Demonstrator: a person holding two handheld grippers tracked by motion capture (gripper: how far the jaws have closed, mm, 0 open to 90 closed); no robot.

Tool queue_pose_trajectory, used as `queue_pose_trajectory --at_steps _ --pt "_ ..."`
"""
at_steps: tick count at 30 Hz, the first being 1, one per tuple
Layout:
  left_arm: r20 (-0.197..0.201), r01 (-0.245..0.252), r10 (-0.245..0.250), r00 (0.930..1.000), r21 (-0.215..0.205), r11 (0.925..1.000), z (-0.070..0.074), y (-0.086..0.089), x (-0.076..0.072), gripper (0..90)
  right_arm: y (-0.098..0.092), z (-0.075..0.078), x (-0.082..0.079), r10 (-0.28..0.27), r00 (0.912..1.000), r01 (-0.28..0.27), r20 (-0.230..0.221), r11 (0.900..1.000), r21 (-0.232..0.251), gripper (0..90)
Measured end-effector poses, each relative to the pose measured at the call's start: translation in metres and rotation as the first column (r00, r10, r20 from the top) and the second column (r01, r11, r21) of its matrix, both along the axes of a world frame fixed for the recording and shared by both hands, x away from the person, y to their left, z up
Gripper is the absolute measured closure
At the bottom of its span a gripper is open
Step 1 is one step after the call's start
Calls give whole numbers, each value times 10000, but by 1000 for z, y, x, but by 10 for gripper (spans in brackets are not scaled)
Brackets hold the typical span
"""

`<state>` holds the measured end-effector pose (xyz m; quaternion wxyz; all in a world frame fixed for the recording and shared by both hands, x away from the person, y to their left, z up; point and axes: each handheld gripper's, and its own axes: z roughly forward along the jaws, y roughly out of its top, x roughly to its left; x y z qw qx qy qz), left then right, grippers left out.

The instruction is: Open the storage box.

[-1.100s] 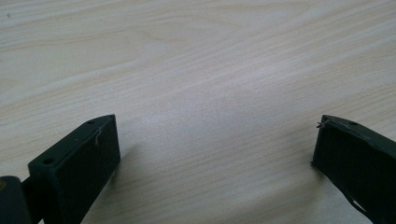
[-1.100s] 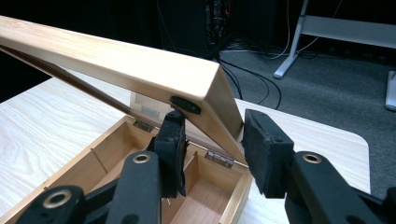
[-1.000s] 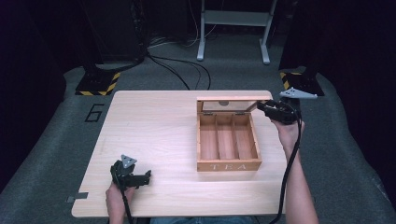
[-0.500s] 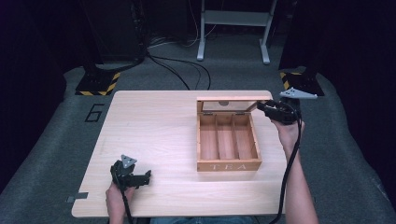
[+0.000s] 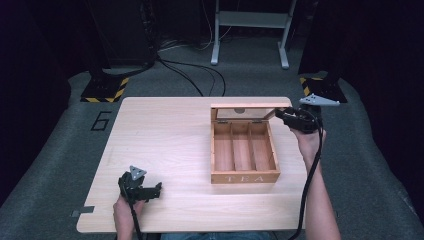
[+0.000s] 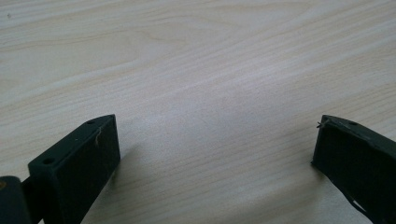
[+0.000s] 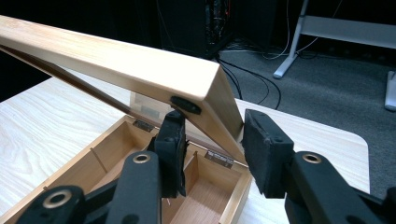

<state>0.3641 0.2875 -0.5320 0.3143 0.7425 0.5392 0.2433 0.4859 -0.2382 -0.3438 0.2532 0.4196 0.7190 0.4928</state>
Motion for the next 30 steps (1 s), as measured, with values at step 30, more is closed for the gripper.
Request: queue_pose_trajectory --at_steps 30 --pt "-81 16 -16 10000 -66 10000 0 1 0 4 0 0 0 28 10000 -28 13 10000 -74 598"
